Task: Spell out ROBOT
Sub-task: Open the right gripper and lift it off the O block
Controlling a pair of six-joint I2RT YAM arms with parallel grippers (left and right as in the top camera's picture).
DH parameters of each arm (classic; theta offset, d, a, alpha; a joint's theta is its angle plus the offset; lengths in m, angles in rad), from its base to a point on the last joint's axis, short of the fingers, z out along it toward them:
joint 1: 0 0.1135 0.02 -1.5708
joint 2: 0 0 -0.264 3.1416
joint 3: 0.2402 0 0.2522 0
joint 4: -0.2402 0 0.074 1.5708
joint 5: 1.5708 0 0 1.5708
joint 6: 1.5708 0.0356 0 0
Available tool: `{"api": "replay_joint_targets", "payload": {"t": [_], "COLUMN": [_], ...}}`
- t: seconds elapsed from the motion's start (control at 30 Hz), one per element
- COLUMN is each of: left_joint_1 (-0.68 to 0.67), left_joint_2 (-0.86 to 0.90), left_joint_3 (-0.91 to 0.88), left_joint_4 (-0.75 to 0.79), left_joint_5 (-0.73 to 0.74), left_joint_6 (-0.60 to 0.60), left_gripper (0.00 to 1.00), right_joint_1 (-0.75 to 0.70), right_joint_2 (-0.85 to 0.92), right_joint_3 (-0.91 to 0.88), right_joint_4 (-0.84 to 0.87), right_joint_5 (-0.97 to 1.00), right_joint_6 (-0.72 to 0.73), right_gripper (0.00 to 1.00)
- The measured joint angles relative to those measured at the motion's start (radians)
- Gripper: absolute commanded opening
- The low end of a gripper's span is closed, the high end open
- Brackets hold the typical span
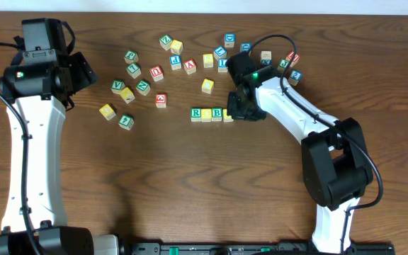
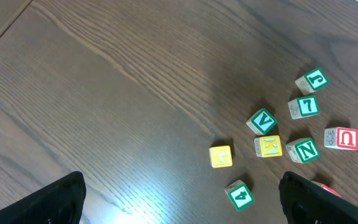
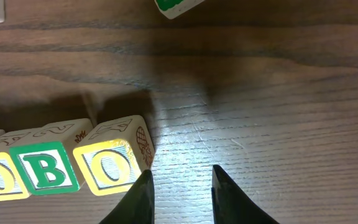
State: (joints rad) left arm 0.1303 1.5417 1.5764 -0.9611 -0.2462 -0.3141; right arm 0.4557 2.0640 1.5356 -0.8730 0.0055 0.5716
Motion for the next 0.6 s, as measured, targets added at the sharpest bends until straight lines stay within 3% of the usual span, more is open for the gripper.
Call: {"api": "replay_joint_targets", "payload": {"t": [0.6], "left_joint_1": [0.000], "left_joint_2": [0.000], "left_joint_3": [0.000], "left_joint_4": [0.000], "left_joint_5": [0.000], "left_joint_6": [0.000], "left_gripper": [0.97], "right_joint_1": [0.000], "right_joint_2": [0.000], "right_joint_3": [-0.046], "right_joint_4": [0.061], "right_joint_5": [0.002], "right_joint_6": [-0.009], "right_gripper": [0.25]}}
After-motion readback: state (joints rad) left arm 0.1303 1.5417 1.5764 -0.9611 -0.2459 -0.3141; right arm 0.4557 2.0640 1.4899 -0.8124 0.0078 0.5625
